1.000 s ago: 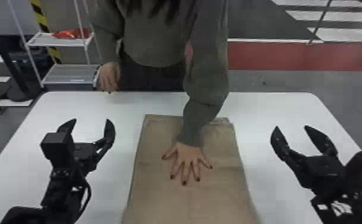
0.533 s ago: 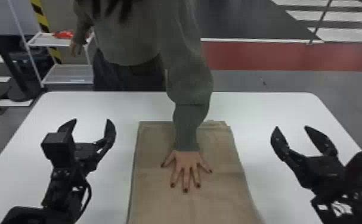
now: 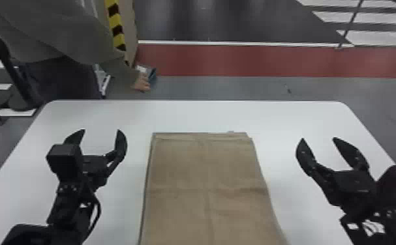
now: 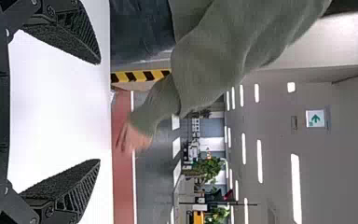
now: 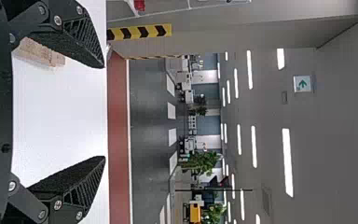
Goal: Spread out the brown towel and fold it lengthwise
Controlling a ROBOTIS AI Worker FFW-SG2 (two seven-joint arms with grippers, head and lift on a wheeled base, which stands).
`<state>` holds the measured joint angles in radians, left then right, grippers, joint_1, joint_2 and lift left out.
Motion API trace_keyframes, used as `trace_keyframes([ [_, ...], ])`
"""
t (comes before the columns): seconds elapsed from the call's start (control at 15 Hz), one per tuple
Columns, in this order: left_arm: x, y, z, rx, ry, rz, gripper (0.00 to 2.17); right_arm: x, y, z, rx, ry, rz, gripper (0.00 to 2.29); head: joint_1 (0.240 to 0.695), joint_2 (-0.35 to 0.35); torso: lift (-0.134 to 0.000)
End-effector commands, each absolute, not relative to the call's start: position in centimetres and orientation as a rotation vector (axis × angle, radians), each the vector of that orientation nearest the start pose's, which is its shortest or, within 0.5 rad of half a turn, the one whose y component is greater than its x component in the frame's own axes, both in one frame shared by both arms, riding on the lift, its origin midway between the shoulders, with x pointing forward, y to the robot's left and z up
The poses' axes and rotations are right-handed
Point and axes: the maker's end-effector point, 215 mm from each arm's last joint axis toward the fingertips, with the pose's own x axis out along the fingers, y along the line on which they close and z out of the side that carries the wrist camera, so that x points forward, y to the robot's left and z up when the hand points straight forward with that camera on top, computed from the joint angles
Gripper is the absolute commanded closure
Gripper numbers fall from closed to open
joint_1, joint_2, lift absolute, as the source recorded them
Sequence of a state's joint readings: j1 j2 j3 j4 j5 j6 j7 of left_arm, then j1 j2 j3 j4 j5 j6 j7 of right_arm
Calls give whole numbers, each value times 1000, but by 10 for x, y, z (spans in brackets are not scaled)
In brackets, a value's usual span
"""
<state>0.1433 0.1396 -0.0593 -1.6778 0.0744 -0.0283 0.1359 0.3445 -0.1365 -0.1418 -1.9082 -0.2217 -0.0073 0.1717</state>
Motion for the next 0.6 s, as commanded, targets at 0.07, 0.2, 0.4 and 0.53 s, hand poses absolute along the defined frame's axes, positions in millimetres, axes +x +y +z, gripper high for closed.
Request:
trace_keyframes([
  [0.07, 559, 253, -359, 58, 16, 44, 144, 496, -295, -326, 37, -19, 83, 211, 695, -35, -125],
  [0.2, 565, 248, -360, 59, 17, 35, 144, 504, -293, -334, 38, -3, 94, 211, 695, -41, -125],
  [0.4, 573, 245, -363, 61, 15, 24, 147, 522, -285, -345, 31, 20, 109, 211, 695, -45, -125],
  [0.53, 580, 239, -365, 59, 18, 8, 174, 541, -277, -359, 14, 55, 123, 211, 695, -43, -125],
])
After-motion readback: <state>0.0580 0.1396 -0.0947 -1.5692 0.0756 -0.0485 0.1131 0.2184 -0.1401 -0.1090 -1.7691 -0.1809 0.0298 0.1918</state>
